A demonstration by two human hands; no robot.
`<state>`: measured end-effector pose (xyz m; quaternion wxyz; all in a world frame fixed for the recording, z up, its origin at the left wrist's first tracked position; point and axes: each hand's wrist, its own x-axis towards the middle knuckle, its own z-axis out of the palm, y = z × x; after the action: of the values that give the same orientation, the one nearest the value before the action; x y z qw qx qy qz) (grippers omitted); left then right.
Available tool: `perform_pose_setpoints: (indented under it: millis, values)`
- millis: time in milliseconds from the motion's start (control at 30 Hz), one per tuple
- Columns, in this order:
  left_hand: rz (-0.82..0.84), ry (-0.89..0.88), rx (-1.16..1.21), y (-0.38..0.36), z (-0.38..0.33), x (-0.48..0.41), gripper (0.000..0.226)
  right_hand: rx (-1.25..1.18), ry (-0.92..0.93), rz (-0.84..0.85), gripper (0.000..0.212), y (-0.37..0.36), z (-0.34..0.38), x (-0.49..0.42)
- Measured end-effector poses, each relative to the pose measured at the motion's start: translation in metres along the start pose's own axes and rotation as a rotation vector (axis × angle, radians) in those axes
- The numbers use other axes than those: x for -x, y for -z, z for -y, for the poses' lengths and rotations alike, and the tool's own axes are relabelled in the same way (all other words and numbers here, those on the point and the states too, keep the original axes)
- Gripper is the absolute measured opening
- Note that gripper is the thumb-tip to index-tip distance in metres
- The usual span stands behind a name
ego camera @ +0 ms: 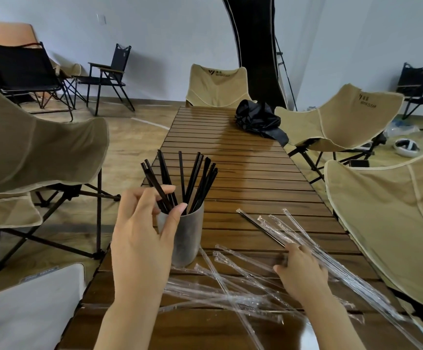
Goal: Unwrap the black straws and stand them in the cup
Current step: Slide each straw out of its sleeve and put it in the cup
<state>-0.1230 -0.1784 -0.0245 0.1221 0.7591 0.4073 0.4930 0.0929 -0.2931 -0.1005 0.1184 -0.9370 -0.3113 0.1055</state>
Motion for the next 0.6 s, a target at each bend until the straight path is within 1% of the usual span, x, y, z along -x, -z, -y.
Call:
perform_pose_setpoints:
  millis: [67,133,267,367,500,600]
  values:
    - [-0.064,-0.040,0.013,0.001,-0.005,0.001,0.029,0.017,-0.028,-0.014,0.047,0.001,-0.001,-0.001]
    - [-0.078,-0.028,-0.014,0.000,-0.005,0.001,0.027,0.048,-0.063,-0.020,0.042,0.002,-0.004,-0.001]
    - [0.059,0.055,-0.135,-0.009,0.003,0.006,0.020,0.085,-0.112,-0.042,0.025,0.004,-0.008,0.001]
    - [0.094,0.105,-0.107,-0.013,0.006,0.010,0.025,0.081,-0.126,-0.078,0.019,0.003,-0.009,0.000]
    - [0.019,0.108,-0.047,-0.012,-0.005,0.007,0.040,0.057,-0.145,-0.102,0.021,-0.001,-0.009,-0.001]
    - [-0.115,0.104,0.021,-0.010,-0.023,0.009,0.047,0.059,-0.119,-0.109,0.016,-0.003,-0.008,0.000]
